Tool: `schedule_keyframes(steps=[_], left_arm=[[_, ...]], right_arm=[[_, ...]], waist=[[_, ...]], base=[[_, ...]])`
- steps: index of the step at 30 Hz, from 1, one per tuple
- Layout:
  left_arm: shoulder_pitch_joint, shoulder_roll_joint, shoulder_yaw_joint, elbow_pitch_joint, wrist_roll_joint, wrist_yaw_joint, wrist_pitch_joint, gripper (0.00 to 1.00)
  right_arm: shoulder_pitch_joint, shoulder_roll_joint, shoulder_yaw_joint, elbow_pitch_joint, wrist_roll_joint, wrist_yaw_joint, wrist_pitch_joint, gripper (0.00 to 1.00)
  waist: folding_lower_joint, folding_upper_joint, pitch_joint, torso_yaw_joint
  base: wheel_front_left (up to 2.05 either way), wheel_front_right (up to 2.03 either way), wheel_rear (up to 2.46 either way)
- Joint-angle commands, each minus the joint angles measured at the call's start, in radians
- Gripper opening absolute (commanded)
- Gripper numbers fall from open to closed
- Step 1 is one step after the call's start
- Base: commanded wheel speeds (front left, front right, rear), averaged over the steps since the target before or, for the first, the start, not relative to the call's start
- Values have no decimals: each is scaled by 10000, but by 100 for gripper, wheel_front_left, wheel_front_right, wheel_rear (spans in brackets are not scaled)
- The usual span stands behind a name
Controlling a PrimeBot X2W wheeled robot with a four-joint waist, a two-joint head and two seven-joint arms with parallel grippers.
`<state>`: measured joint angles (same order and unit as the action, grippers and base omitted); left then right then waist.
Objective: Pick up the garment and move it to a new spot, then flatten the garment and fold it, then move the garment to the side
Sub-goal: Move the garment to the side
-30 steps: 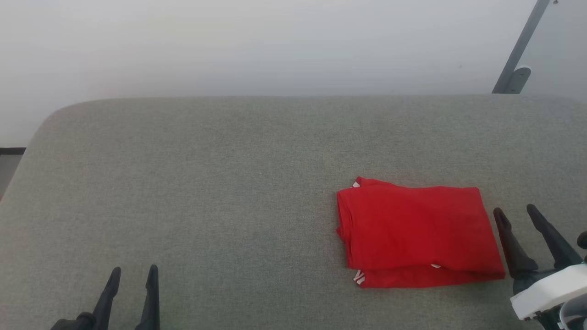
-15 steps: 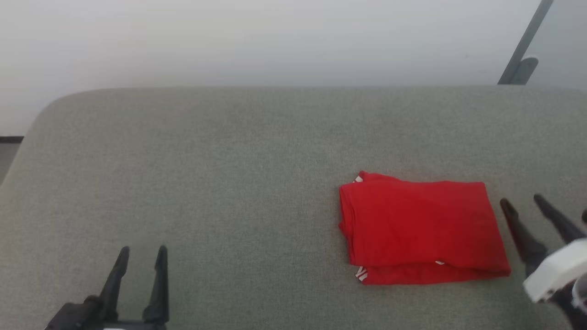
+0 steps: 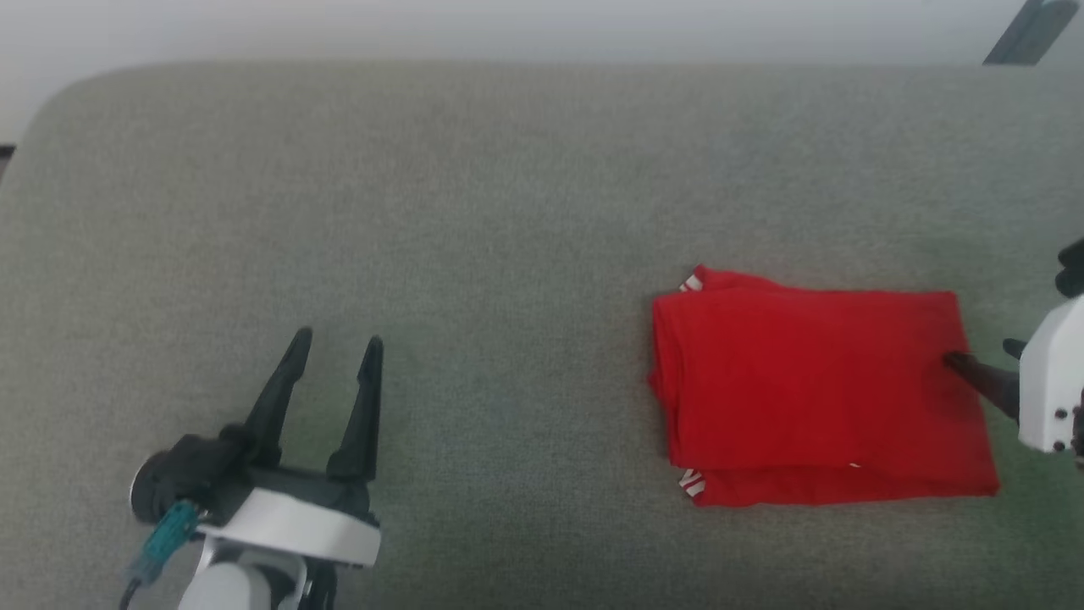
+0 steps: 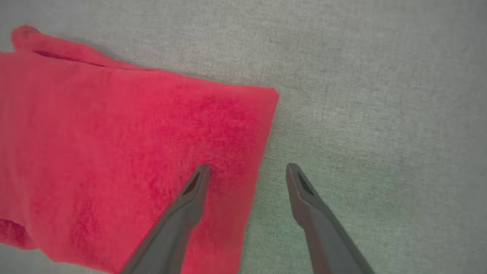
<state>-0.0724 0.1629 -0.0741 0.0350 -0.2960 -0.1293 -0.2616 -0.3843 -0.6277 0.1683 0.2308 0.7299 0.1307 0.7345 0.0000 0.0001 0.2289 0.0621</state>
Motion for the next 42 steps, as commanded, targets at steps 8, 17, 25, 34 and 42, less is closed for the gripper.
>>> schedule_keyframes(steps=[8,17,25,34,42], left_arm=[[-1003,162,-492,357,-160,-17,-41,100],[-1442,407,-564,293,9,-17,-41,100],[-1814,829,-774,-75,153,-17,-41,100],[-3631,1699,-1479,-376,309,-17,-41,100],[-6482,2649,-2717,-262,66,-17,-41,100]], right_arm=[[-798,216,447,1097,-314,0,1203,100],[-960,550,400,951,-29,-1,436,0],[-1187,178,-629,754,237,-9,-529,0],[-1780,-483,-2352,1560,-47,-8,-2060,0],[-3687,-647,-3002,3456,-957,-8,-3600,0]], waist=[[0,-1,1044,255],[0,-1,1431,-88],[0,-1,1855,-967],[0,-1,3173,-2195],[0,-1,4549,-2882]], base=[[0,0,0],[0,0,0],[0,0,0],[0,0,0],[0,0,0]])
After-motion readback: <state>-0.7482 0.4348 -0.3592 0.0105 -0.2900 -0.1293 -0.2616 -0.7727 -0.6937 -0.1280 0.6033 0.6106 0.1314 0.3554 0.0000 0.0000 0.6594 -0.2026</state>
